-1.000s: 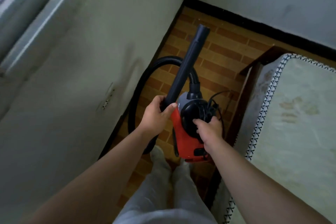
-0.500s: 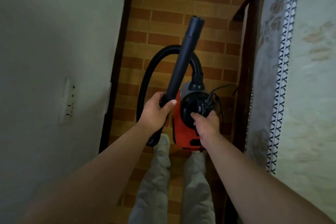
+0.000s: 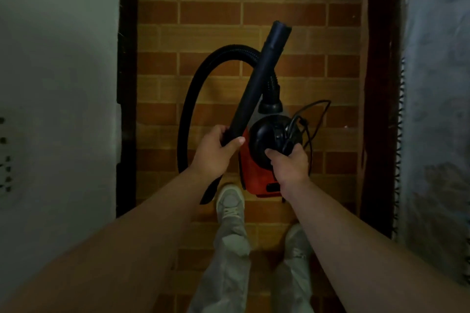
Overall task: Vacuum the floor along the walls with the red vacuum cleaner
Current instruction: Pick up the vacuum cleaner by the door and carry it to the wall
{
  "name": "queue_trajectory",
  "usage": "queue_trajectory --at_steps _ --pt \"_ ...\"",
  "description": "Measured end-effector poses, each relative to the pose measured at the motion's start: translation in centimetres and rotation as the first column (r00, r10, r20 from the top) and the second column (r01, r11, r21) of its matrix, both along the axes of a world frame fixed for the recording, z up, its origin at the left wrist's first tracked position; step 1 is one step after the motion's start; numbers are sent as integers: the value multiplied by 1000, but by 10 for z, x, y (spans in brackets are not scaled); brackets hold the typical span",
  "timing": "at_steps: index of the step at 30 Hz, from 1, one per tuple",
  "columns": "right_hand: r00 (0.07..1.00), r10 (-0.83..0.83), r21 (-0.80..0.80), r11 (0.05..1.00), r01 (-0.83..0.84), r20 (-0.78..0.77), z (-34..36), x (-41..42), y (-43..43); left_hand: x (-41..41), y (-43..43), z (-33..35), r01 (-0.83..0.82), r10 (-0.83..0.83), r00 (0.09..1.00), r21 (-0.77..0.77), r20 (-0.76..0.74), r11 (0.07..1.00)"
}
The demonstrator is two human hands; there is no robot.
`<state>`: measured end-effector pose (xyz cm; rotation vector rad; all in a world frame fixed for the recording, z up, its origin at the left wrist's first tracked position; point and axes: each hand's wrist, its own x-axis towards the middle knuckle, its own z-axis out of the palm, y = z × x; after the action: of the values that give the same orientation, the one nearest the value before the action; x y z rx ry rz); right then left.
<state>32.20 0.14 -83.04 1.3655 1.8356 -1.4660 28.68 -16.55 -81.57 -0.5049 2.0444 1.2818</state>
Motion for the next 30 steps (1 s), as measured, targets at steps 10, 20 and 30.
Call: queue_trajectory --at_steps 10,20,30 --pt "1000 4 -11 1000 -4 -9 -52 14 -1 2 2 -80 0 0 1000 -15 -8 1000" --pt "996 -93 -49 995 93 -7 -69 15 -4 8 7 -123 34 -32 999 -35 43 999" --pt "993 -114 -84 990 111 -24 -78 13 -9 -6 17 -146 -14 14 1000 -74 10 997"
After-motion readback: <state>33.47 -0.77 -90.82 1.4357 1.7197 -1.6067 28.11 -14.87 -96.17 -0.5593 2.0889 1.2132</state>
